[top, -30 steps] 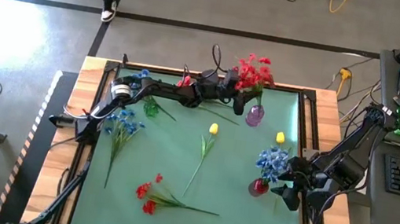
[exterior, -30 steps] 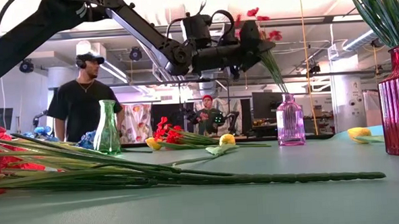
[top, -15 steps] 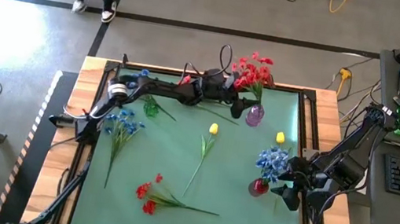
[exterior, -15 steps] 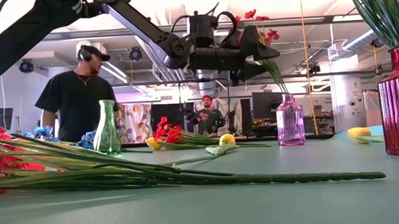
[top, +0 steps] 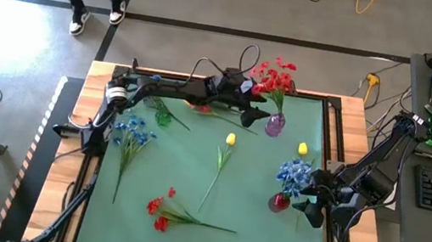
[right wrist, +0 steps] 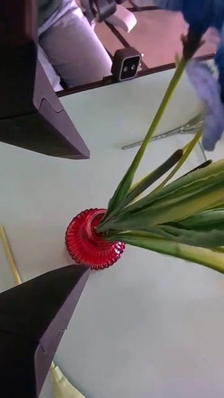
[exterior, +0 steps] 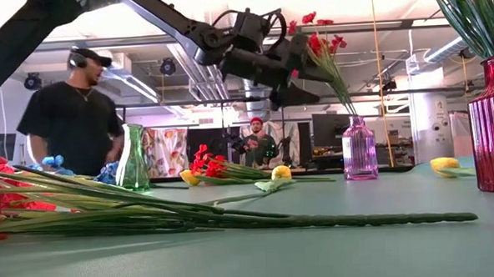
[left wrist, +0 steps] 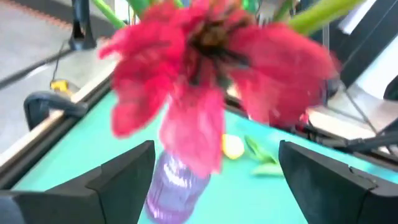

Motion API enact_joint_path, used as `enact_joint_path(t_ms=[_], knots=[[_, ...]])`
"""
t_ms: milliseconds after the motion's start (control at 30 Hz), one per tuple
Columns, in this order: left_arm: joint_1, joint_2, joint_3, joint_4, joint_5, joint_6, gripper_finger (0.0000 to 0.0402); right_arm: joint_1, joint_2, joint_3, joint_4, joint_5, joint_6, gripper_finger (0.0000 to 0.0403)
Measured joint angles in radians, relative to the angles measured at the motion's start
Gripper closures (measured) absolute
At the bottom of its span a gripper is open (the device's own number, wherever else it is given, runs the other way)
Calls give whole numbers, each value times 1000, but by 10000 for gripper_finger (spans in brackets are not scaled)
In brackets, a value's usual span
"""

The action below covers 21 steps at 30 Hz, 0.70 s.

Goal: Sort flowers into vase by color
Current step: Put the bottom left yellow tulip into the green vase

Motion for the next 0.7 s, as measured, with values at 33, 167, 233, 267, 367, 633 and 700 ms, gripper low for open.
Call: enact_joint_path(t_ms=[33, 167, 233, 267, 367, 633, 700], knots=[[1, -10, 0, -33, 0, 10, 72, 0, 0, 0, 2, 0, 0, 117], [1, -33, 0, -135, -1, 50, 72, 0, 0, 0, 7, 0, 0, 116], [1, -52, 0, -188, -1, 72, 72, 0, 0, 0, 7, 0, 0, 115], [3, -66, 0, -229, -1, 85, 72, 0, 0, 0, 10, 0, 0, 115], [3, -110, 0, -380, -3, 134, 72, 0, 0, 0, 14, -1, 11, 117], [-56, -261, -32, -794, -124, 128, 72, 0, -1, 0, 14, -81, 77, 121], [-94, -298, -57, -861, -171, 101, 72, 0, -1, 0, 14, -91, 85, 119]])
